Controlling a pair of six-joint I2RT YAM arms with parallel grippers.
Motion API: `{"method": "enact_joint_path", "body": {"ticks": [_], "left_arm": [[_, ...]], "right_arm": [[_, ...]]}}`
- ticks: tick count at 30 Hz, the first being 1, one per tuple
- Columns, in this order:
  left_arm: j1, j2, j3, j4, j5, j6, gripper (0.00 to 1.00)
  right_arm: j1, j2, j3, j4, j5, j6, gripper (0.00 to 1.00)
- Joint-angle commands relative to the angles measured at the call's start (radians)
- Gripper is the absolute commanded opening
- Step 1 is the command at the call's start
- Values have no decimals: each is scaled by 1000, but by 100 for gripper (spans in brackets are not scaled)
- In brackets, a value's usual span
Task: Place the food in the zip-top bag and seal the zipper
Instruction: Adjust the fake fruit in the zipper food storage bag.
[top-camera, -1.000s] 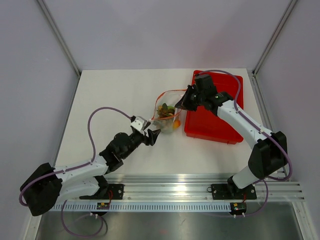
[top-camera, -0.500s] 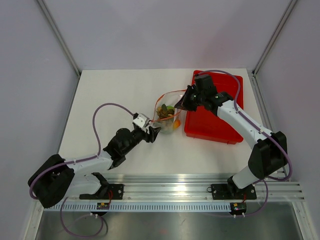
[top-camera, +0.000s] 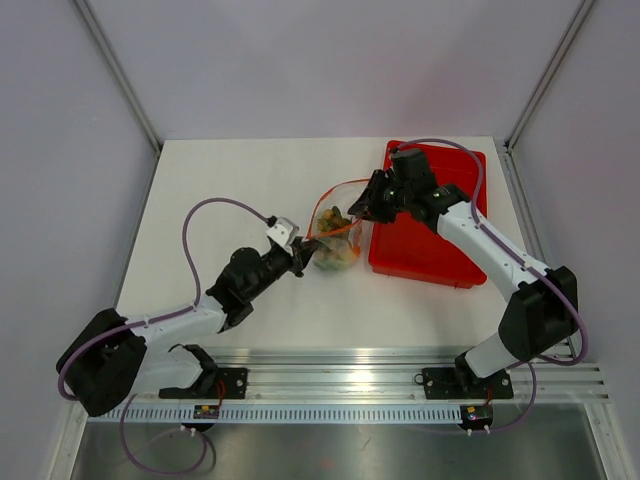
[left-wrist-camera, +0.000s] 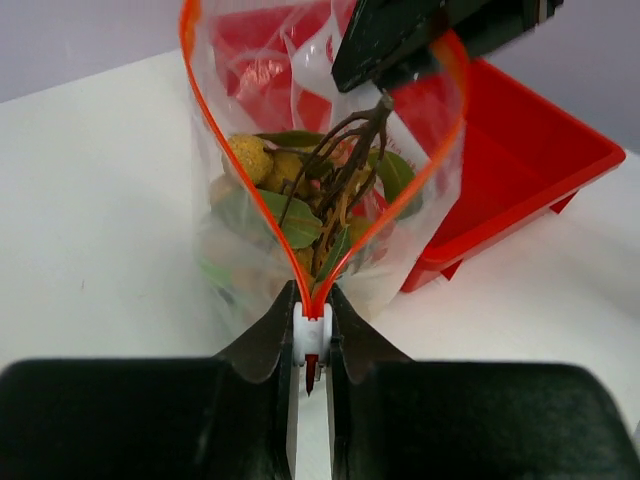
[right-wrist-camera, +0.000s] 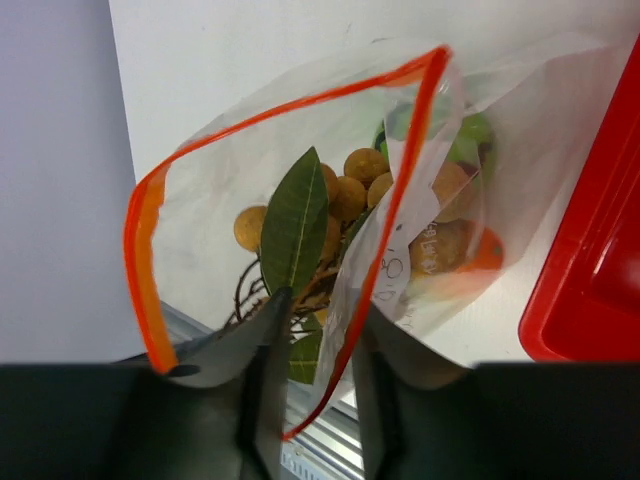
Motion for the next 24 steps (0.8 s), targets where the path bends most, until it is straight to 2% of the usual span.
{"method": "enact_joint_path", "body": {"ticks": [1,3,7,12,16,20,24], "left_arm": [[41,-59,104,-11,54,-31,0],[58,-76,118,-22,76,-33,0],[90,-97,150,-75,126,-20,0],[107,-82,155,-76,207,-20,0],[121,-74,150,-74,261,-16,0],[129,-70,141,-77,280,-14,0],[136,-70,132,-75,289,-19,0]], "right_arm": [[-8,-82,8,-32,28,-81,41],[-7,-121,25,-75,59,-147,46],[-7,-160,103,-199,178,-274,49],[34,-201,191,-239,195,-368,49],[106,-133,261,-272,197,-416,49],[145,-39,295,-292,171,-449,59],[168,29,306,-288,168,-471,61]]}}
